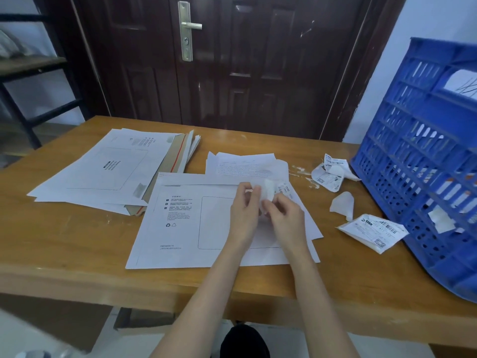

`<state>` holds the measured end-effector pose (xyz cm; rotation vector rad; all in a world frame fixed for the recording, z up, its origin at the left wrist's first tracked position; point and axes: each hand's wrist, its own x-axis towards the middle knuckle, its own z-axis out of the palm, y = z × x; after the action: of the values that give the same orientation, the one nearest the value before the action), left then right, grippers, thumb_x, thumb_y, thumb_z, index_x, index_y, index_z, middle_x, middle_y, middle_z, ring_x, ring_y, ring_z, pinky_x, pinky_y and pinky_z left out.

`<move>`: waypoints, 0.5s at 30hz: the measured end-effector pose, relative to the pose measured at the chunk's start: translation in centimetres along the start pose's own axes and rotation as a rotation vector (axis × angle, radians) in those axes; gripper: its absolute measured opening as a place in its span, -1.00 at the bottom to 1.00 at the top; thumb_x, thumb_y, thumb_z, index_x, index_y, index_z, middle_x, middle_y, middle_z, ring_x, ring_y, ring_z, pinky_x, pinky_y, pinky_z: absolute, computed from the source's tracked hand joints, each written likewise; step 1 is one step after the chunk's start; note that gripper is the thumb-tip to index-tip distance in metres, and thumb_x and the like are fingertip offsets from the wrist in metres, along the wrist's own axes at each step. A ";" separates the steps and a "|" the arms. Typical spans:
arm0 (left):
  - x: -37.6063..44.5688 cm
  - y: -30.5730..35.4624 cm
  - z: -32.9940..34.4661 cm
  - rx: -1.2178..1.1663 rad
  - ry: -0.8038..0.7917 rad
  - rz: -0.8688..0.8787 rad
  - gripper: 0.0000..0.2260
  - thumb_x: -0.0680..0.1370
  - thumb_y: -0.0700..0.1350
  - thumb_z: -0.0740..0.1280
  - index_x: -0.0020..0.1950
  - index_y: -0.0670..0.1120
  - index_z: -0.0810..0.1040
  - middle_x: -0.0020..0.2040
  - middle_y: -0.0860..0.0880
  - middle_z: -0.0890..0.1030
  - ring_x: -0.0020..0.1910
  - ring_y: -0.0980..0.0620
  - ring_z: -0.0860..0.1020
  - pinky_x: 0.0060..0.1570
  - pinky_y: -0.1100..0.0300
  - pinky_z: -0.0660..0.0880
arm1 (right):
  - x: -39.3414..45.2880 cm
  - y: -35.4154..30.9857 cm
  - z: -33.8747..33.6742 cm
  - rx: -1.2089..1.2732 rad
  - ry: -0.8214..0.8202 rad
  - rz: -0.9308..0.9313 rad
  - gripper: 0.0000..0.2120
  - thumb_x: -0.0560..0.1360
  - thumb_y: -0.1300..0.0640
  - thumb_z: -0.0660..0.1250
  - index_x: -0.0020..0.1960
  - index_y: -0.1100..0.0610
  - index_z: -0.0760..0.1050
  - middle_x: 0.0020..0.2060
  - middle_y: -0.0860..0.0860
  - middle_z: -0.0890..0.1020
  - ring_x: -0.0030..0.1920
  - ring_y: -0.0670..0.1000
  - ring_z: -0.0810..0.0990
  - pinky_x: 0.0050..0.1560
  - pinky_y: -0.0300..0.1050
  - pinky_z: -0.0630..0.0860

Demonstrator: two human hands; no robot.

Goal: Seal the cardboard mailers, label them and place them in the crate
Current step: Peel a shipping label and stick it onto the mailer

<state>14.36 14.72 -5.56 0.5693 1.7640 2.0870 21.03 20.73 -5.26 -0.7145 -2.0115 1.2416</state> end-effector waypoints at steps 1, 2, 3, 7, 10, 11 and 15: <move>-0.1 0.0 0.3 0.043 0.009 0.009 -0.80 0.64 -0.02 0.20 -0.04 -0.15 0.42 -0.30 0.01 0.51 -0.30 0.12 0.50 -0.24 0.22 0.47 | 0.1 0.1 0.0 0.005 0.010 0.006 -0.71 0.53 0.13 0.31 -0.35 0.12 0.38 -0.43 -0.01 0.49 -0.33 -0.03 0.44 -0.22 -0.08 0.39; -0.3 0.1 0.5 0.074 0.012 0.015 -0.75 0.63 0.00 0.20 -0.06 -0.18 0.43 -0.28 -0.02 0.52 -0.27 0.10 0.51 -0.20 0.19 0.47 | 0.1 0.1 0.0 0.020 0.021 0.014 -0.70 0.55 0.12 0.29 -0.35 0.09 0.37 -0.44 -0.04 0.49 -0.34 -0.05 0.44 -0.23 -0.11 0.39; -0.5 0.1 0.7 0.112 0.011 0.023 -0.71 0.63 0.02 0.21 -0.08 -0.21 0.44 -0.27 -0.04 0.52 -0.26 0.08 0.51 -0.19 0.16 0.47 | 0.1 0.1 0.0 0.038 0.032 0.020 -0.69 0.56 0.11 0.28 -0.35 0.06 0.36 -0.45 -0.08 0.48 -0.35 -0.07 0.43 -0.24 -0.14 0.38; -0.8 0.0 0.9 0.221 -0.005 0.062 -0.65 0.65 0.01 0.15 -0.12 -0.25 0.49 -0.22 -0.14 0.58 -0.22 -0.07 0.53 -0.19 0.06 0.48 | 0.2 0.1 0.2 0.048 0.027 0.032 -0.68 0.59 0.08 0.25 -0.35 0.05 0.36 -0.49 -0.13 0.45 -0.39 -0.13 0.41 -0.26 -0.17 0.36; -0.5 0.1 0.5 0.180 -0.005 0.015 -0.66 0.66 -0.05 0.10 -0.22 -0.19 0.43 -0.32 -0.08 0.48 -0.33 0.04 0.42 -0.24 0.13 0.39 | 0.3 0.0 -0.1 0.144 -0.008 0.078 -0.67 0.60 0.10 0.22 -0.34 0.10 0.35 -0.51 -0.13 0.43 -0.42 -0.15 0.39 -0.25 -0.18 0.35; -0.5 0.2 0.3 0.155 -0.014 -0.004 -0.67 0.67 -0.05 0.10 -0.24 -0.16 0.42 -0.33 -0.06 0.44 -0.34 0.07 0.38 -0.26 0.17 0.36 | 0.3 -0.1 -0.3 0.196 -0.010 0.096 -0.68 0.61 0.10 0.21 -0.31 0.13 0.36 -0.49 -0.11 0.42 -0.42 -0.14 0.39 -0.25 -0.21 0.36; -0.5 0.7 0.0 0.031 -0.031 -0.074 -0.67 0.67 -0.07 0.10 -0.28 -0.08 0.39 -0.39 0.01 0.36 -0.42 0.13 0.31 -0.39 0.34 0.29 | 0.6 -0.8 -0.8 0.428 0.039 0.176 -0.70 0.64 0.18 0.12 -0.26 0.21 0.37 -0.43 0.04 0.35 -0.48 -0.15 0.33 -0.40 -0.39 0.32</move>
<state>14.76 14.37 -4.88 0.5337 1.7750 1.9938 21.24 21.28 -4.11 -0.7043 -1.5975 1.6780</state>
